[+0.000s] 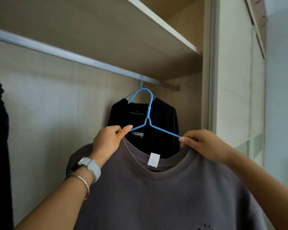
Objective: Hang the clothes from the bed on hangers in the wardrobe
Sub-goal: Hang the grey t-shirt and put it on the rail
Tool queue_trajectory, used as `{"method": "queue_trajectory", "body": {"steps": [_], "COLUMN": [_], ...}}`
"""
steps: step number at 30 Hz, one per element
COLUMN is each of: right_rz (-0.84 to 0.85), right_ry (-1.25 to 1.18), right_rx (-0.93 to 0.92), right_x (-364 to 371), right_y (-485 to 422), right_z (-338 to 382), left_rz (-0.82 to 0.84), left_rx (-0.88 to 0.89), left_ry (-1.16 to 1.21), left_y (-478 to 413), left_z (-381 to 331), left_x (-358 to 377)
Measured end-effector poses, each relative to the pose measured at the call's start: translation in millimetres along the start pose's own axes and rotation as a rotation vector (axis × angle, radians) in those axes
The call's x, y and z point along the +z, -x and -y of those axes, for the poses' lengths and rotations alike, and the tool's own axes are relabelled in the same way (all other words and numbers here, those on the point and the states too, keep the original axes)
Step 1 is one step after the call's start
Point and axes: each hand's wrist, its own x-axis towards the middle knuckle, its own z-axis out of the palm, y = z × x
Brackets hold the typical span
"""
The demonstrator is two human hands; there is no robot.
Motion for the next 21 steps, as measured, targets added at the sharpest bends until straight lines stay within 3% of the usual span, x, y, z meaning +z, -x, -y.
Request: {"method": "queue_trajectory", "body": {"steps": [5,8,11,13,15,18,21], "right_rz": [-0.074,-0.112,-0.17,-0.215,-0.245,-0.198,-0.094], "right_ry": [-0.033,-0.042,-0.038,-0.041,-0.037,-0.055,-0.175], "right_rx": [0.013,0.067,0.1,0.12,0.125,0.081,-0.018], "right_x": [30,43,50,51,52,47,33], "right_y": [-51,-84,-111,-126,-140,-162,-179], "right_z": [4,10,22,31,38,36,21], "left_rz": [0.027,-0.067,-0.011,0.156,0.214,0.145,0.117], "left_rx": [0.034,0.134,0.06,-0.15,-0.349,-0.447,-0.435], "left_ry": [-0.14,-0.282,-0.005,0.264,0.505,0.617,0.646], "left_y": [-30,-52,-69,-80,-95,-124,-150], "left_z": [34,28,1,-18,-26,-27,-32], "left_x": [-3,-2,11,26,43,59,63]}}
